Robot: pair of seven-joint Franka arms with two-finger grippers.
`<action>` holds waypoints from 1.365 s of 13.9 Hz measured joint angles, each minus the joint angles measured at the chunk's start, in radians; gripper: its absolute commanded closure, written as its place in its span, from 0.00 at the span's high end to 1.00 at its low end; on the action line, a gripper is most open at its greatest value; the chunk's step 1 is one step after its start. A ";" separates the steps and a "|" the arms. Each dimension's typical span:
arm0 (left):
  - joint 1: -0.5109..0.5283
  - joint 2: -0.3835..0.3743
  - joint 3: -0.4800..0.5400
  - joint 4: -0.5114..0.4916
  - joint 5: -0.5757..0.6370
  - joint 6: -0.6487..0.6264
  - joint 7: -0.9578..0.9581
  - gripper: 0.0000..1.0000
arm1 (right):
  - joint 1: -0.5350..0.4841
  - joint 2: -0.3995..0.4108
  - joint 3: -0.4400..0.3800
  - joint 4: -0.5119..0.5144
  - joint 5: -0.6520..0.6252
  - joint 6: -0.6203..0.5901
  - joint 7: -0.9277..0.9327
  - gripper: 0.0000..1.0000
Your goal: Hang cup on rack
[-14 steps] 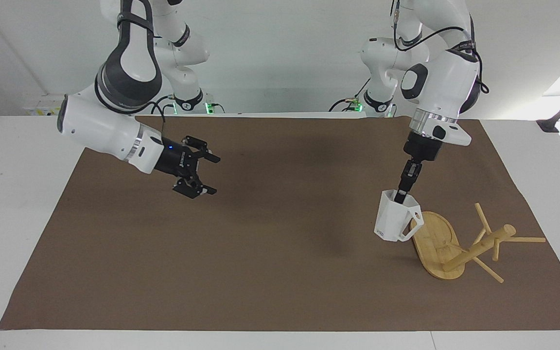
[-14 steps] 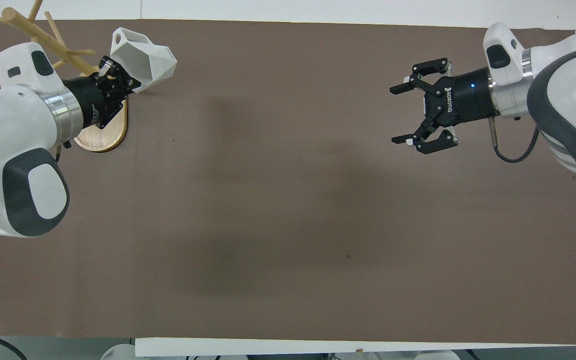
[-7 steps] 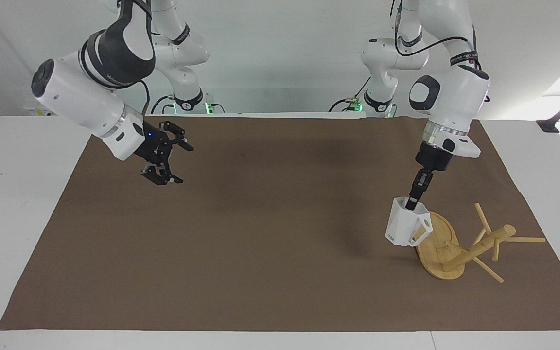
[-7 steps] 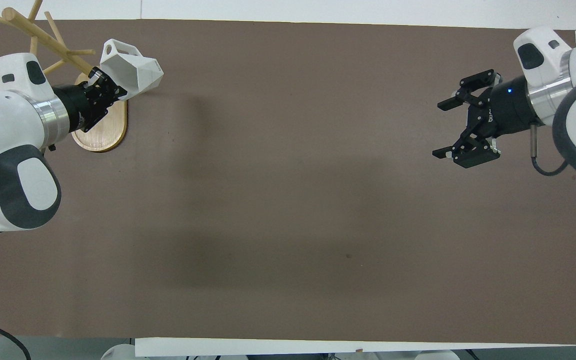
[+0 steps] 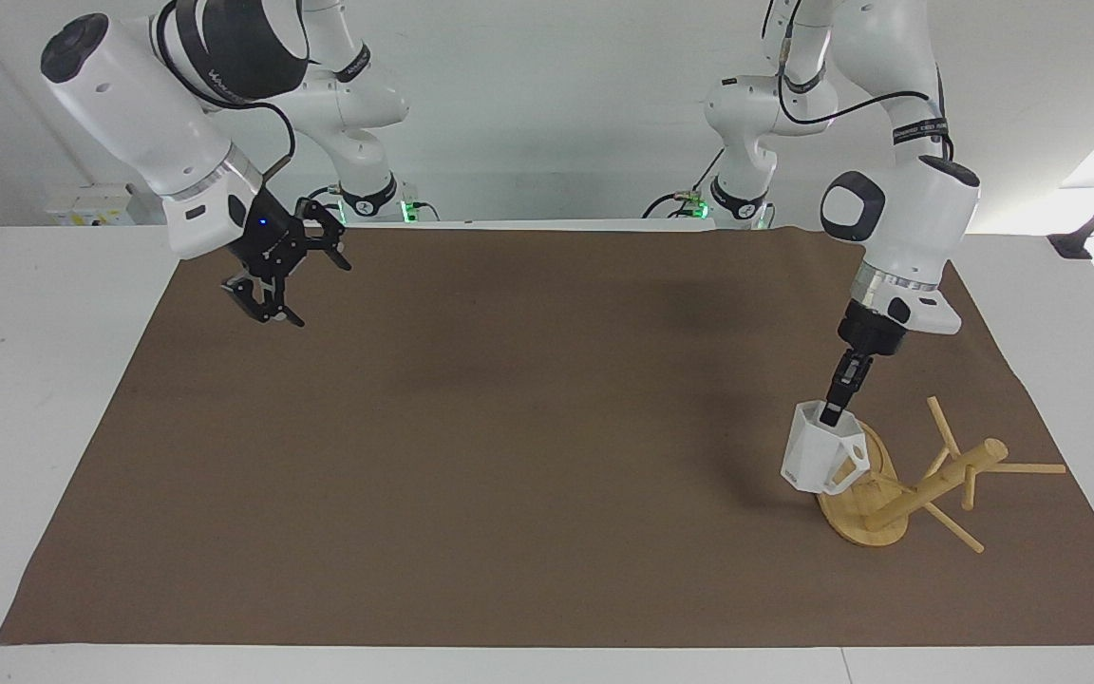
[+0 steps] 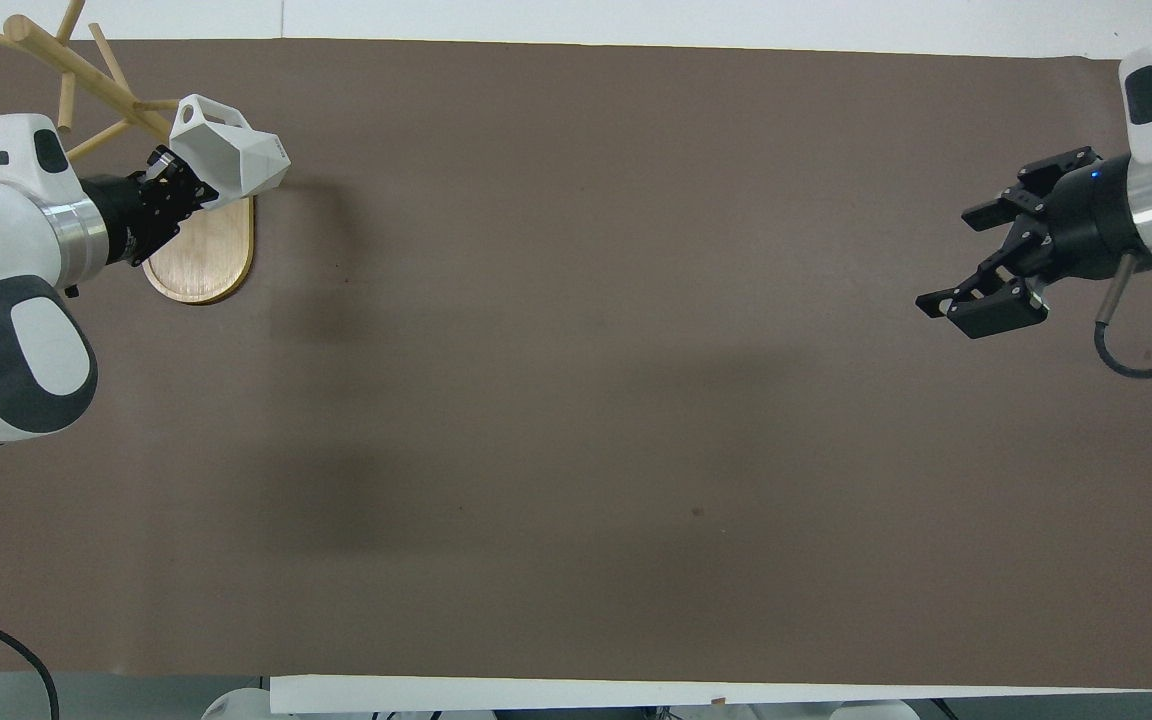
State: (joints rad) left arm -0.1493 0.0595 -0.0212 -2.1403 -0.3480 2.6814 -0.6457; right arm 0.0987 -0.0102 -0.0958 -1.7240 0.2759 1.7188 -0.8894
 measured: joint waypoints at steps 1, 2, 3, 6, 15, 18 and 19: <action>0.000 0.002 -0.002 0.001 -0.001 0.000 0.002 0.00 | -0.002 0.001 -0.001 0.016 -0.039 -0.023 0.094 1.00; 0.001 0.004 -0.002 0.001 -0.001 0.000 0.005 0.00 | -0.002 0.003 -0.002 0.043 -0.068 -0.061 0.214 1.00; 0.003 0.004 -0.002 0.002 -0.001 0.000 0.014 0.00 | -0.002 0.003 -0.002 0.073 -0.086 -0.103 0.343 1.00; 0.005 0.005 -0.002 0.006 -0.002 0.000 0.026 0.00 | -0.002 0.003 -0.003 0.143 -0.132 -0.222 0.654 1.00; 0.036 0.037 0.002 0.043 -0.003 0.000 0.026 0.48 | -0.044 0.005 -0.028 0.265 -0.275 -0.391 0.856 1.00; 0.053 0.038 0.002 0.043 -0.003 0.000 0.026 0.98 | -0.053 0.016 -0.029 0.264 -0.277 -0.393 0.868 1.00; 0.055 0.038 0.002 0.043 -0.003 0.000 0.026 1.00 | -0.058 0.019 -0.030 0.260 -0.277 -0.392 0.868 1.00</action>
State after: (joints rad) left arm -0.0947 0.0980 -0.0189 -2.0970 -0.3507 2.6810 -0.6195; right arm 0.0409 0.0086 -0.1260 -1.4643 -0.0014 1.3264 -0.0210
